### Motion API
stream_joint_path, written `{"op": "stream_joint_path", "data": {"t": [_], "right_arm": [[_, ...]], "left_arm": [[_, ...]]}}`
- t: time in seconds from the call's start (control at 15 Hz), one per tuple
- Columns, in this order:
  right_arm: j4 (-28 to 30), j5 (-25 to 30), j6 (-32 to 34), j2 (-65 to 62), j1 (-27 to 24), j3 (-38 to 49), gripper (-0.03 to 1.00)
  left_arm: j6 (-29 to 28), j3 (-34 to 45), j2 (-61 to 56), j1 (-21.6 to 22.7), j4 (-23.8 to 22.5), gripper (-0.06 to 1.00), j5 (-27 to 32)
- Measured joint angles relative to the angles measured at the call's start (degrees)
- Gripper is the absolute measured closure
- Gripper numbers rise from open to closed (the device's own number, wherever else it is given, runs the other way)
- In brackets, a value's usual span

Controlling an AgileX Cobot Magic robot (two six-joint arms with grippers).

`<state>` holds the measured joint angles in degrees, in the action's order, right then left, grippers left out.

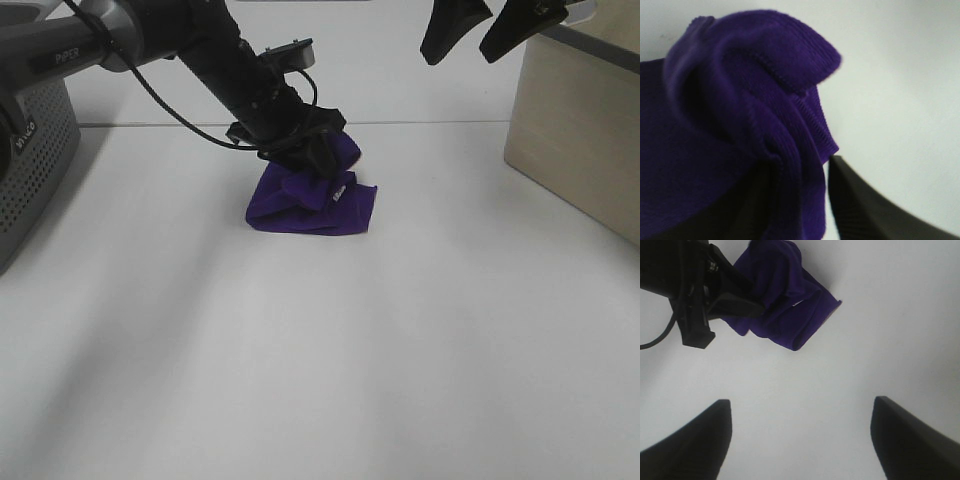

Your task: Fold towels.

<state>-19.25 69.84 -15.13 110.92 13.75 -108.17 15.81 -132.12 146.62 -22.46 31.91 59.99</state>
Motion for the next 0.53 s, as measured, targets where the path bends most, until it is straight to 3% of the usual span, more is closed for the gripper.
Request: {"op": "stream_joint_path", "data": {"t": [0.07, 0.13, 0.2, 0.27, 0.4, 0.53], "right_arm": [[0.0, 0.0, 0.0, -0.46, 0.0, 0.0, 0.21], [0.0, 0.0, 0.06, -1.09, 0.0, 0.0, 0.21], [0.0, 0.0, 0.06, -2.01, 0.0, 0.0, 0.21], [0.0, 0.06, 0.06, -3.04, 0.0, 0.0, 0.21], [0.0, 0.06, 0.06, -4.13, 0.0, 0.0, 0.21], [0.0, 0.06, 0.06, -4.98, 0.0, 0.0, 0.21]], "left_arm": [[-0.11, 0.0, 0.0, -0.34, 2.98, 0.37, -1.09], [0.23, 0.0, -0.06, -0.46, 7.91, 0.25, -1.95], [1.95, 0.0, -0.11, -0.63, 12.66, 0.2, -2.12], [4.3, 0.0, -0.17, -0.63, 16.84, 0.2, -2.18], [6.07, 0.0, -0.74, -0.34, 20.34, 0.2, -1.89], [6.53, 0.0, -1.83, 1.15, 20.8, 0.2, -0.34]]}}
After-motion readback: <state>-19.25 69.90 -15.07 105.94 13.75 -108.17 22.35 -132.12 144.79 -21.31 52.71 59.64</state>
